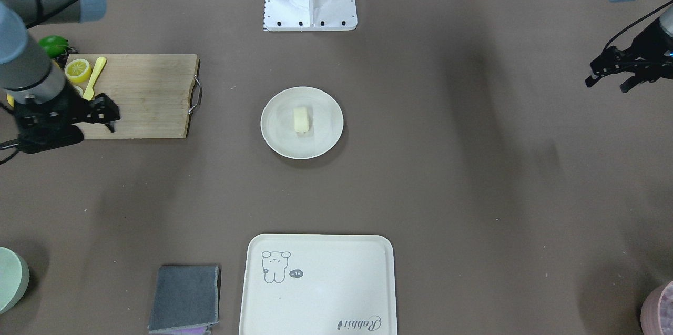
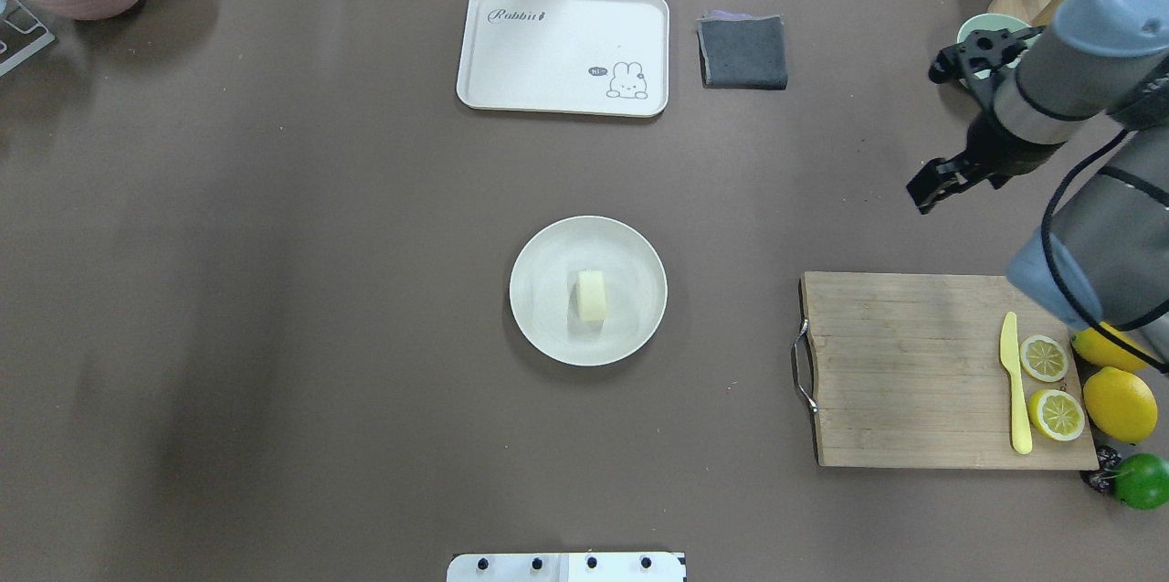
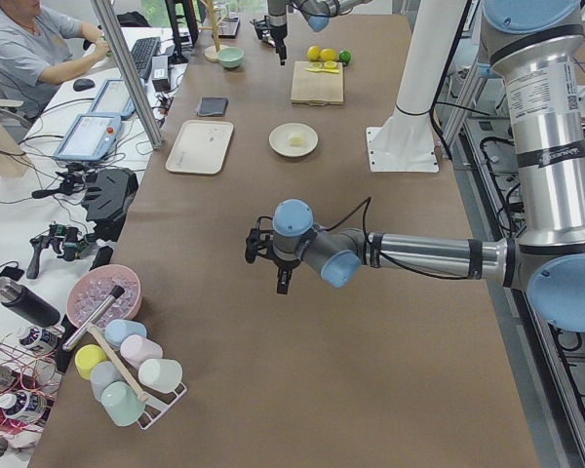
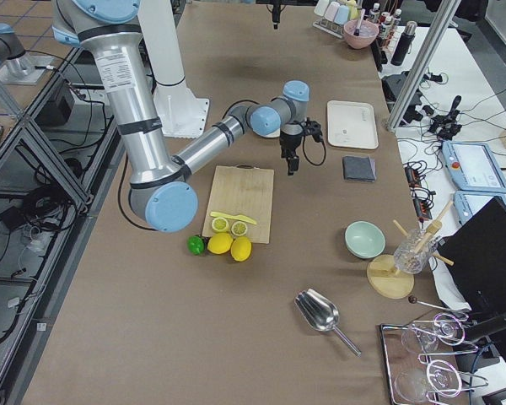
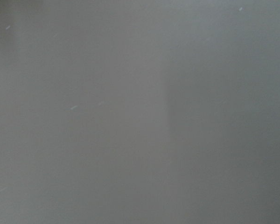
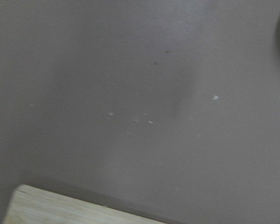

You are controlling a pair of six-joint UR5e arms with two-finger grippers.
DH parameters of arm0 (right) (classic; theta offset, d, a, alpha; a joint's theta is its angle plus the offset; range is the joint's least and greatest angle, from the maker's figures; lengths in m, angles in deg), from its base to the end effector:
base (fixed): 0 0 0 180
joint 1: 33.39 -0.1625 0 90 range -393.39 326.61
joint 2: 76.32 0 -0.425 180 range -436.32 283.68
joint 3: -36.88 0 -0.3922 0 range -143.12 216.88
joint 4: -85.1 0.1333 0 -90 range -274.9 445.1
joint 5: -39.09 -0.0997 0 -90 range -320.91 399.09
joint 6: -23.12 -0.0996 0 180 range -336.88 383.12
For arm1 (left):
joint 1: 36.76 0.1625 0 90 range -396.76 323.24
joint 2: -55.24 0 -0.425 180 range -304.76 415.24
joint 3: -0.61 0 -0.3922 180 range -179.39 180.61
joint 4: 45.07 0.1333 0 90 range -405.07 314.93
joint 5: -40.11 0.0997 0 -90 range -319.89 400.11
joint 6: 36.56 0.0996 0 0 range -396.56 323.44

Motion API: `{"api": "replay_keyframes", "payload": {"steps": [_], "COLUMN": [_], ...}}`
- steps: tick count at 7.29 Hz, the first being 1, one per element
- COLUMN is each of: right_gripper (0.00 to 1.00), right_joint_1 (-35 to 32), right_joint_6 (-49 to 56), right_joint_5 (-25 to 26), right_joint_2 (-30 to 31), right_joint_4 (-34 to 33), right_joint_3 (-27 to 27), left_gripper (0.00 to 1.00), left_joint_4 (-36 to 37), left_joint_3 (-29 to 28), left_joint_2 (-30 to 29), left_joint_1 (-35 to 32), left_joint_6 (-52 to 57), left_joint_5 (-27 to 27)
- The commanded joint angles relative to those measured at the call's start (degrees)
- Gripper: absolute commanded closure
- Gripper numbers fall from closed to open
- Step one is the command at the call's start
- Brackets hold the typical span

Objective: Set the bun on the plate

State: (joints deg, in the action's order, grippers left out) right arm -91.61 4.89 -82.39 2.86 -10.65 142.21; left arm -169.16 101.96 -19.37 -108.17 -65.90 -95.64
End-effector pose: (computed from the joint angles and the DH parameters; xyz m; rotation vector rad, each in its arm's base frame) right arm -0.2231 -0.5145 0.4520 0.0851 -0.6420 -0.3260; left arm 0.0686 -0.3984 0.6101 0.1363 0.9122 0.0352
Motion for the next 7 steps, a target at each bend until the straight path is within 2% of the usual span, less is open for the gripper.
{"api": "replay_keyframes", "payload": {"steps": [1,2,4,6,7], "right_gripper": [0.00,0.00,0.00,0.00,0.00], "right_joint_1": [-11.96,-16.53,-22.44,-26.15,-26.42], "right_joint_6": [18.52,23.63,32.09,34.23,34.15], "right_joint_5": [-4.54,-4.82,-7.53,-8.85,-9.38], "right_joint_2": [5.70,8.07,8.62,11.07,11.78], "right_joint_4": [0.03,0.03,1.17,12.89,16.61], "right_joint_3": [-5.11,-5.57,-11.69,-20.12,-22.60], "left_gripper": [0.03,0.03,0.03,0.03,0.03], "left_joint_4": [1.73,4.01,6.92,17.51,23.04], "left_joint_3": [-5.86,-6.51,-5.90,-4.34,-1.36], "left_joint_2": [2.97,2.71,1.49,-5.78,-7.21], "left_joint_1": [-9.32,-11.62,-12.09,-12.26,-12.17], "left_joint_6": [18.68,21.93,21.70,21.61,21.53], "left_joint_5": [-1.80,-1.80,-1.45,-1.28,-1.28]}}
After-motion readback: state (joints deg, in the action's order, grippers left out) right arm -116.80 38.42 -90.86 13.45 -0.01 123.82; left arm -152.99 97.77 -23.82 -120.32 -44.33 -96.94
